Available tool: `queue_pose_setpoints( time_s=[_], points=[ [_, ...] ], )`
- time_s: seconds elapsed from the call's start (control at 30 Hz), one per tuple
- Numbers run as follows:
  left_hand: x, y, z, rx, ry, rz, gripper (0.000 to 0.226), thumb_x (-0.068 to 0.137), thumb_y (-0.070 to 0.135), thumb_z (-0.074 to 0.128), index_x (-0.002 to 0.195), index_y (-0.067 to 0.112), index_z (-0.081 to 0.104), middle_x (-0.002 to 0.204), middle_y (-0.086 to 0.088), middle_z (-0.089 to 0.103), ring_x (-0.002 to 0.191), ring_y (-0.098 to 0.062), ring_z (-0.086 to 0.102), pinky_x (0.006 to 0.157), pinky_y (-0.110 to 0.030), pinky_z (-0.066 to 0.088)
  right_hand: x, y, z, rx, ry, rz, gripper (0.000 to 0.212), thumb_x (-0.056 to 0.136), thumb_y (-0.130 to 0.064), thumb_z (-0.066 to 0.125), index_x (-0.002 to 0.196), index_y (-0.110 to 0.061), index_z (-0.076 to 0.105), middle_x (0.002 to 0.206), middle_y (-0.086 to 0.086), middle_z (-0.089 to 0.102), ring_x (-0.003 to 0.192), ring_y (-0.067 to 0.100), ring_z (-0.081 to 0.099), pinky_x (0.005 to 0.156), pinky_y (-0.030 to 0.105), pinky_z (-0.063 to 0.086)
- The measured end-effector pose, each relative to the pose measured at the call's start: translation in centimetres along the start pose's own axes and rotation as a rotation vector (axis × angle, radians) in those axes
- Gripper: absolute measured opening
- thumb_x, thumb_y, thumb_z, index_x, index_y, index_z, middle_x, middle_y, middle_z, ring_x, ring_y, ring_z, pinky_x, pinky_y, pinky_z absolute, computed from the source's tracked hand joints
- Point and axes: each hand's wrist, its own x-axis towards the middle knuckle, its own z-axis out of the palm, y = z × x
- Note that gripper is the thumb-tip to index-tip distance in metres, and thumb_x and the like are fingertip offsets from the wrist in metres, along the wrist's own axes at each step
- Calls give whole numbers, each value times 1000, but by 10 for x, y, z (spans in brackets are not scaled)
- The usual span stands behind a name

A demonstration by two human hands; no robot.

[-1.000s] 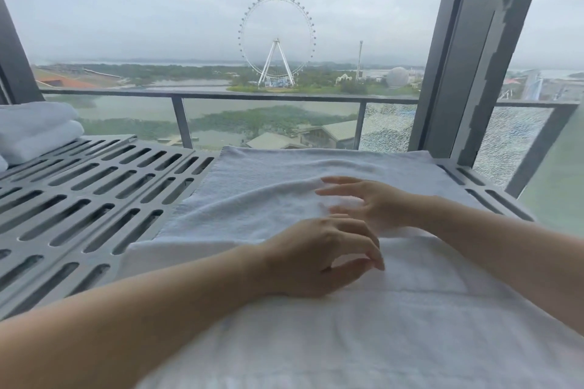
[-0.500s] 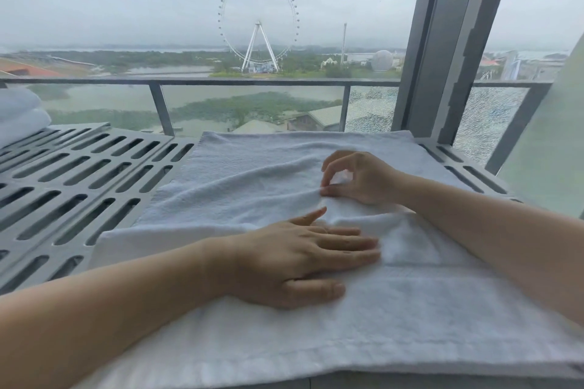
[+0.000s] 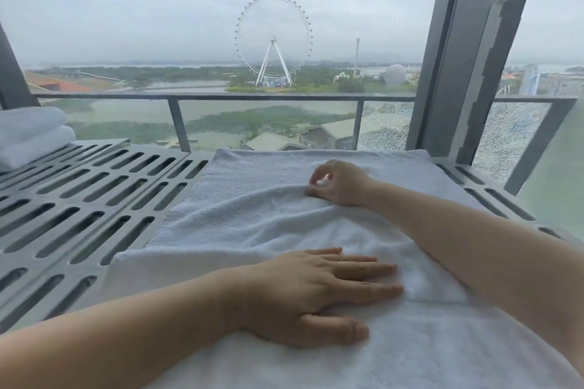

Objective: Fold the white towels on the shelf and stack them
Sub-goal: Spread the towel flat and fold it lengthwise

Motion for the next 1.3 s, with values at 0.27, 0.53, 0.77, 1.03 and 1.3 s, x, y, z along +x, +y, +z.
queue_pose_setpoints(
  time_s=[0.27,0.53,0.77,1.03,1.3],
  points=[
    [1,-1,1,0,5,10,58,96,39,39,147,33,13,156,15,5,141,2,-3,117,-36,7,18,7,-5,93,22,55,13,79,-42,68,83,-30,68,95,-11,58,96,12,53,78,25,39],
    [4,-8,0,-110,78,-75,58,95,42,40,146,35,15,155,18,3,139,6,-4,118,-35,1,-29,68,-43,39,46,28,26,81,-39,65,102,-24,61,98,-8,58,96,14,56,77,26,39],
    [10,-11,7,40,-27,-138,64,90,59,23,145,40,-3,154,19,-15,135,8,-19,116,-36,-8,-58,99,-57,-132,-49,61,17,79,-44,65,82,-29,59,100,-3,55,90,16,53,76,29,39],
    [8,-8,6,24,-38,-124,63,90,59,25,144,45,-5,152,25,-11,135,9,-17,116,-35,-9,-40,98,-63,-168,-1,95,16,82,-42,63,83,-28,57,81,-15,49,77,7,51,60,22,34],
    [36,-1,-9,-20,-54,-76,60,90,60,24,143,47,0,153,24,-8,137,9,-13,116,-39,-5,-83,132,-85,-2,-40,135,27,77,-48,65,95,-28,60,99,-4,62,95,12,58,85,34,47]
  ],
)
